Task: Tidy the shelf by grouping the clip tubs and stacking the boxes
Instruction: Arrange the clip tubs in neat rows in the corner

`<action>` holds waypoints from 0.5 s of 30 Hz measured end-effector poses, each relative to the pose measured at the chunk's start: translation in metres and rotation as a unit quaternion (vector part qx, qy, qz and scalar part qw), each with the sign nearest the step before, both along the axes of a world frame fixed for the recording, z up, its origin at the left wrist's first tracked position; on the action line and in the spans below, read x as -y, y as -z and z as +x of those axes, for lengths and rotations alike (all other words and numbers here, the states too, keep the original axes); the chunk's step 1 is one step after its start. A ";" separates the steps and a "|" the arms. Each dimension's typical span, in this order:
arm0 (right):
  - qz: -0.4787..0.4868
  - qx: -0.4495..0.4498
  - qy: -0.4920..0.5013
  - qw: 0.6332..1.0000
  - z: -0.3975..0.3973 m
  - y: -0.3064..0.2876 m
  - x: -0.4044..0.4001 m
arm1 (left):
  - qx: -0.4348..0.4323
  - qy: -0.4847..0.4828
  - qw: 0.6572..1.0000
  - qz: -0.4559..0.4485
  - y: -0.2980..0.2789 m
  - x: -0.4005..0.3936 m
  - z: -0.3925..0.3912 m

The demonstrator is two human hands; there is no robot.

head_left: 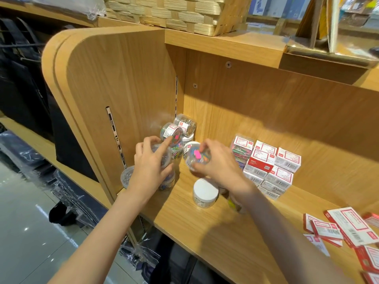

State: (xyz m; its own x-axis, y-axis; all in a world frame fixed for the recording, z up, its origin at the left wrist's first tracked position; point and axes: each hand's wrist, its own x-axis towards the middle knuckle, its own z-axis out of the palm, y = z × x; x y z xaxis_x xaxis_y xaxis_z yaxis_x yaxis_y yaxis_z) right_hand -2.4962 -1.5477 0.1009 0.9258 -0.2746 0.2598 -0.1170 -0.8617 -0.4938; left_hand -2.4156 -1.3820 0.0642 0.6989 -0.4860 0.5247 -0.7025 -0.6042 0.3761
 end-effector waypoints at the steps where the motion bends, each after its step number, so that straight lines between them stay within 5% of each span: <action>1: -0.030 0.025 0.012 0.999 0.002 -0.007 0.007 | -0.012 0.010 1.000 -0.013 -0.001 0.001 -0.001; 8: -0.299 -0.073 0.051 0.950 0.021 -0.007 0.054 | -0.047 0.017 0.995 -0.083 -0.008 0.006 -0.006; 15: -0.254 -0.023 -0.042 0.966 0.037 -0.001 0.032 | -0.065 0.012 0.992 -0.106 -0.004 0.003 -0.003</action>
State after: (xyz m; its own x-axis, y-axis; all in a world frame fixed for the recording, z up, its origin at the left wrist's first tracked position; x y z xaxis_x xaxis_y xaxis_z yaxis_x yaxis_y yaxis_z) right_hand -2.4594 -1.5795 0.1015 0.9529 -0.0462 0.2998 -0.0484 -0.9988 -0.0001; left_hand -2.4187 -1.3849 0.0682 0.7570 -0.3925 0.5224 -0.6529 -0.4853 0.5816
